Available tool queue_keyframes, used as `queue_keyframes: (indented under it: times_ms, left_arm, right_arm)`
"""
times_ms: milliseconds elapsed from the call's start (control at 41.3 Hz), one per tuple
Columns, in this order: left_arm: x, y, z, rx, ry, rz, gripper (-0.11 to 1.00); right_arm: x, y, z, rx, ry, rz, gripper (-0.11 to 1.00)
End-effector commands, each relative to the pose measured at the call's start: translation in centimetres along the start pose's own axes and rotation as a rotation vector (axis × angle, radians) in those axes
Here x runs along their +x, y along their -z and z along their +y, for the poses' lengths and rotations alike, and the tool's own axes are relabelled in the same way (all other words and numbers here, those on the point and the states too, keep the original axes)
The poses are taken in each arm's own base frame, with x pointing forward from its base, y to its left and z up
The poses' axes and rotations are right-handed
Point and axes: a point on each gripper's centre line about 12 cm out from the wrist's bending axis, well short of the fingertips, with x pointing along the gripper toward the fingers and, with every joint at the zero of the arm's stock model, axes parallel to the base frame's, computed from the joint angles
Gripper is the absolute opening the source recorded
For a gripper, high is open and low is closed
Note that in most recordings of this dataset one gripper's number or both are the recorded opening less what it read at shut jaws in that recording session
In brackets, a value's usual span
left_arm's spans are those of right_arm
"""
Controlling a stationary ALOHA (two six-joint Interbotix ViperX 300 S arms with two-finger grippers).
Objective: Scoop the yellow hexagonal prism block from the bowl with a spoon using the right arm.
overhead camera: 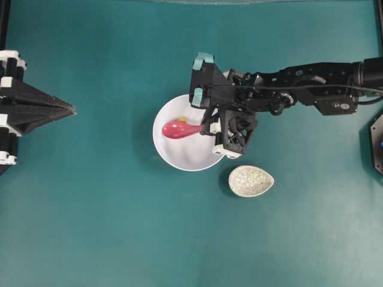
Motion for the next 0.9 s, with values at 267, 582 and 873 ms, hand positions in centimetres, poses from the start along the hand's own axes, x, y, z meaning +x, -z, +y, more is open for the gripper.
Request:
queue_keyframes:
  times_ms: [267,582,873]
  left_arm:
    - [0.2,-1.3,0.0,0.003,0.0,-0.037,0.0]
    - [0.2,-1.3,0.0,0.003,0.0,-0.037,0.0]
    - [0.3,-1.2,0.0,0.005,0.0,-0.035,0.0]
  right_arm:
    - [-4.4,-2.9,0.7,-0.015,-0.01,-0.133,0.25]
    - [-9.0,-2.1,1.6,-0.028,-0.059,-0.082,0.25]
    - [-10.4,-0.4,0.4,0.089,-0.079,0.088,0.25]
